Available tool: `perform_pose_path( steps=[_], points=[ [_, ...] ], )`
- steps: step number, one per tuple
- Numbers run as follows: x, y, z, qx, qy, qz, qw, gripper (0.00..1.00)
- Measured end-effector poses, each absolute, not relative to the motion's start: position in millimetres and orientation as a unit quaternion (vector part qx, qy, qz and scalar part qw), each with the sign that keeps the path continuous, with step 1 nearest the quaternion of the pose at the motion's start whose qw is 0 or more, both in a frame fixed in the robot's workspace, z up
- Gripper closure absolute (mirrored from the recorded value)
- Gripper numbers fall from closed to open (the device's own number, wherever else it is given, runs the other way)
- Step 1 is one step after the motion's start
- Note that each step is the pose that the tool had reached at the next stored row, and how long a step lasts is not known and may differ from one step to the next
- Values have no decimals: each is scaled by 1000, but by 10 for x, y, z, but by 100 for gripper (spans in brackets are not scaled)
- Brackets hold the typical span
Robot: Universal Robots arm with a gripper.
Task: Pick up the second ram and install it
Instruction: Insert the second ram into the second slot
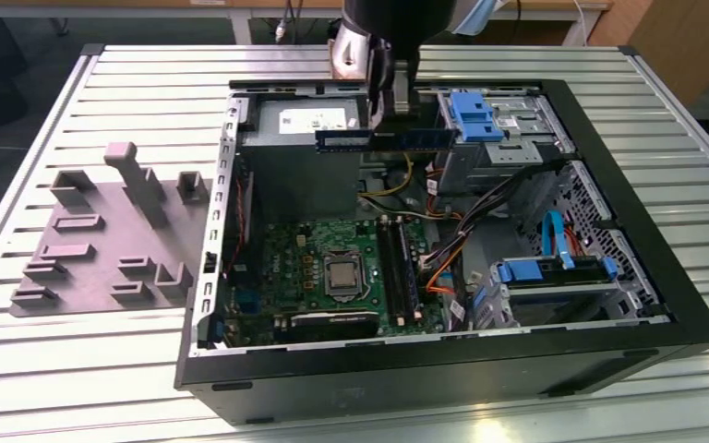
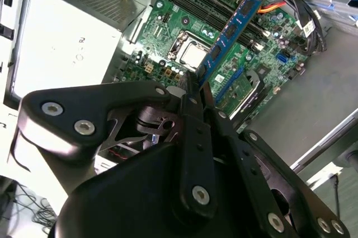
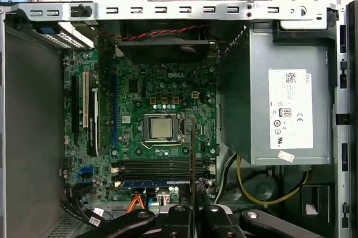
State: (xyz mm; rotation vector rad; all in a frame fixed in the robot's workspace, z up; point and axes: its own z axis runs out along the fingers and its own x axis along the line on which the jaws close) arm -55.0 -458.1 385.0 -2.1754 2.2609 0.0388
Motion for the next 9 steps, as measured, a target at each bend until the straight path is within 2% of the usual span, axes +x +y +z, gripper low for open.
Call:
perform_pose_path(
  steps=[9],
  points=[
    [-550, -4581, 3846, -658, 753, 12, 2, 86]
  ],
)
